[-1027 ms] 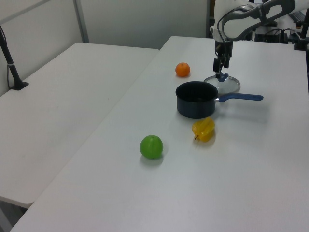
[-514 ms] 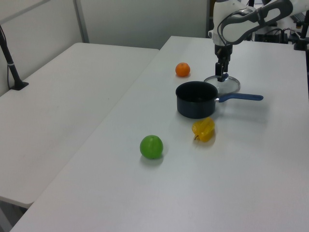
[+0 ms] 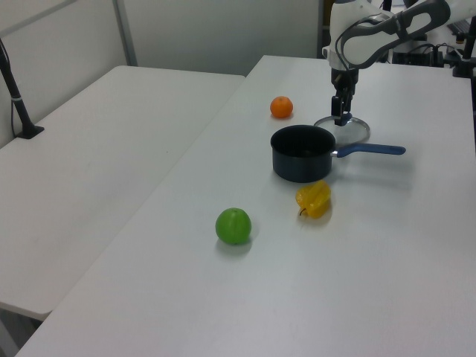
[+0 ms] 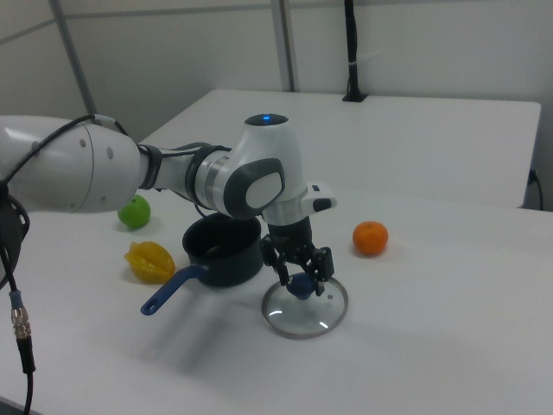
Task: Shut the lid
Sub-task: 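Close the gripper on the blue knob of the glass lid, then lift the lid and carry it over the dark saucepan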
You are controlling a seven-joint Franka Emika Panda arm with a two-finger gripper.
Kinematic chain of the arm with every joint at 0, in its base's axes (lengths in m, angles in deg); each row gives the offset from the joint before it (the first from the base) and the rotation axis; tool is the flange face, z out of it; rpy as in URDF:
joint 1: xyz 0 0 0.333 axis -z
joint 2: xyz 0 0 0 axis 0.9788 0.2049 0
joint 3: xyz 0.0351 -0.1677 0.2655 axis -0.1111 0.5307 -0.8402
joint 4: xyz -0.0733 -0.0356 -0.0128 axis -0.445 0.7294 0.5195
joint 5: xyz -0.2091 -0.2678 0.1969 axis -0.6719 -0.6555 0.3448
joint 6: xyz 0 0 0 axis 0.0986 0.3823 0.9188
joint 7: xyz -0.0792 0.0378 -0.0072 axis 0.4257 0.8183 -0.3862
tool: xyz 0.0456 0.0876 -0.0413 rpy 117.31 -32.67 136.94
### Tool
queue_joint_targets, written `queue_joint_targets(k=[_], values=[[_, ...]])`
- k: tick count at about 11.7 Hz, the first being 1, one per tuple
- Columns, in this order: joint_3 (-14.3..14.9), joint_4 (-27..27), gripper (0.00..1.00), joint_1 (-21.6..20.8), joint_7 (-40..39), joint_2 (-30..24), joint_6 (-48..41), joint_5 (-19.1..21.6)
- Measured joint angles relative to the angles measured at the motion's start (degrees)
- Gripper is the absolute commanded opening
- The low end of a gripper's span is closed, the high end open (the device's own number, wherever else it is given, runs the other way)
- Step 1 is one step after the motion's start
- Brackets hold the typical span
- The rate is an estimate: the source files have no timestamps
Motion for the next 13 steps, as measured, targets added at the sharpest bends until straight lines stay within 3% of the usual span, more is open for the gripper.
queue_joint_targets(k=[2,5,7,9,13], values=[[-0.01,0.0,0.82,0.0,0.0,0.0,0.06,0.31],[-0.03,0.0,0.55,0.0,-0.02,0.0,0.2,0.94],[-0.03,0.02,0.47,0.0,-0.65,0.0,0.24,1.85],[0.0,0.21,0.41,0.48,-0.94,-0.03,0.24,2.33],[0.0,2.01,0.41,2.05,-0.35,-1.91,-2.82,3.4]])
